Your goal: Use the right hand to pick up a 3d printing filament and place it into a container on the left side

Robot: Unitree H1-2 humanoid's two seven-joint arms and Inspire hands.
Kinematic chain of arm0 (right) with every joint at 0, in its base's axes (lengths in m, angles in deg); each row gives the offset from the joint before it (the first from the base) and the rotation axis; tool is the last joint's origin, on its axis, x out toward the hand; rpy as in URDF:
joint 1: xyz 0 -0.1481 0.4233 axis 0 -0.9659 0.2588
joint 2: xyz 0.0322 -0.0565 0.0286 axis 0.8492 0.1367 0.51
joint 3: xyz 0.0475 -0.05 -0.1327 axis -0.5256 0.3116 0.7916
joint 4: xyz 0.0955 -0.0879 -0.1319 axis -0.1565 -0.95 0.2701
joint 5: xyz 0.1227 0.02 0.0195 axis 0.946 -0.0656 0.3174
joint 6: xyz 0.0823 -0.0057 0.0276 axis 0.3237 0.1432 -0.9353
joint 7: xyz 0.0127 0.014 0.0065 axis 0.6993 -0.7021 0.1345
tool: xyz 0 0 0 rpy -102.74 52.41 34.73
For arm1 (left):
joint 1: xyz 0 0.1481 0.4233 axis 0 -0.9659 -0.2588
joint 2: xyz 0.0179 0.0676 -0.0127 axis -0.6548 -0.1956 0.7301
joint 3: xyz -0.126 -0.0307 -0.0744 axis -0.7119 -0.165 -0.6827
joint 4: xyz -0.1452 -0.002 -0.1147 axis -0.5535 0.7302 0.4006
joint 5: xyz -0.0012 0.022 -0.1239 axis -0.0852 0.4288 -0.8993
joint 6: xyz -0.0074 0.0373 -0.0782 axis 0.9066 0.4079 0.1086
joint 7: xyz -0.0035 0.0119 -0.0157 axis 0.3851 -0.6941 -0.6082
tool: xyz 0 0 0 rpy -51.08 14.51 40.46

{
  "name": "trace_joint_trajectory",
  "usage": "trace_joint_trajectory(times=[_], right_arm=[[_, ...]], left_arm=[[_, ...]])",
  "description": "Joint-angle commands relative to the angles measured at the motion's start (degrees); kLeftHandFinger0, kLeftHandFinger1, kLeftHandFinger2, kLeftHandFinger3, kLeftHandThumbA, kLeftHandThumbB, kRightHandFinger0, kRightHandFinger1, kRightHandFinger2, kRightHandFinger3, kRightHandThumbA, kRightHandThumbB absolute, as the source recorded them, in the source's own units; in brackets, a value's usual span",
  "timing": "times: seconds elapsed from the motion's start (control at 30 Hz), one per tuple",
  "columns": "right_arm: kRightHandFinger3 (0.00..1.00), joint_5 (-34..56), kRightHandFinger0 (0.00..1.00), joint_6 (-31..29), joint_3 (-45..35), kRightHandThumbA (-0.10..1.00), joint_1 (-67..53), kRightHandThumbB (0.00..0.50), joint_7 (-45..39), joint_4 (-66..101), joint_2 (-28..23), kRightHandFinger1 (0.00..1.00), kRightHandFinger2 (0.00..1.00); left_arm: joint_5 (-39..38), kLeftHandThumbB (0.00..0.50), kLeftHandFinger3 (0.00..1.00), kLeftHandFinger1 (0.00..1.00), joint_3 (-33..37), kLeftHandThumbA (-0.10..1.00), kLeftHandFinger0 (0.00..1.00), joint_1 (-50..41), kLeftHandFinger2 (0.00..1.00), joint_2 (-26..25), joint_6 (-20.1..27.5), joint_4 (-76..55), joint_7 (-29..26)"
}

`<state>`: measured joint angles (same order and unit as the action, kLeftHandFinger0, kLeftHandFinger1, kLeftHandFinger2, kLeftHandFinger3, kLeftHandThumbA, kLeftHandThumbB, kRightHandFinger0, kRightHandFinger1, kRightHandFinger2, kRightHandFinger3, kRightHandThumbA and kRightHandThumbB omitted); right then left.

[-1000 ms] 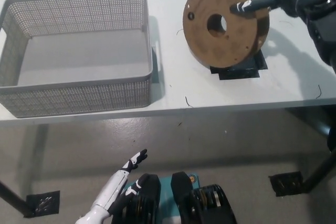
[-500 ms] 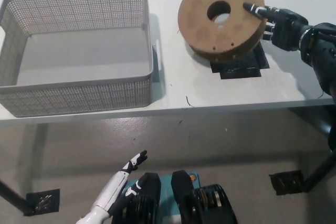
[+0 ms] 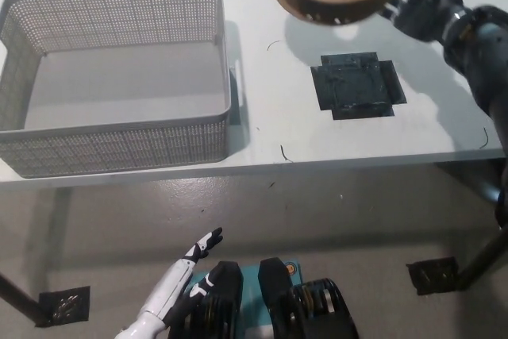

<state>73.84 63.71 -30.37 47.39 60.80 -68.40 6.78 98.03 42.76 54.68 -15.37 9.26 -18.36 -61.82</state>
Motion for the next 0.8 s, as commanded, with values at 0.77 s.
trace_joint_trajectory(times=[0.77], right_arm=[[1.0,-8.16,0.0,-7.58,28.0,-0.1,16.9,0.171,4.09,2.78,17.09,0.32,0.77]], left_arm=[[0.9,0.21,1.0,1.0,0.29,1.0,1.0,1.7,1.0,-1.22,0.69,-2.11,0.76]])
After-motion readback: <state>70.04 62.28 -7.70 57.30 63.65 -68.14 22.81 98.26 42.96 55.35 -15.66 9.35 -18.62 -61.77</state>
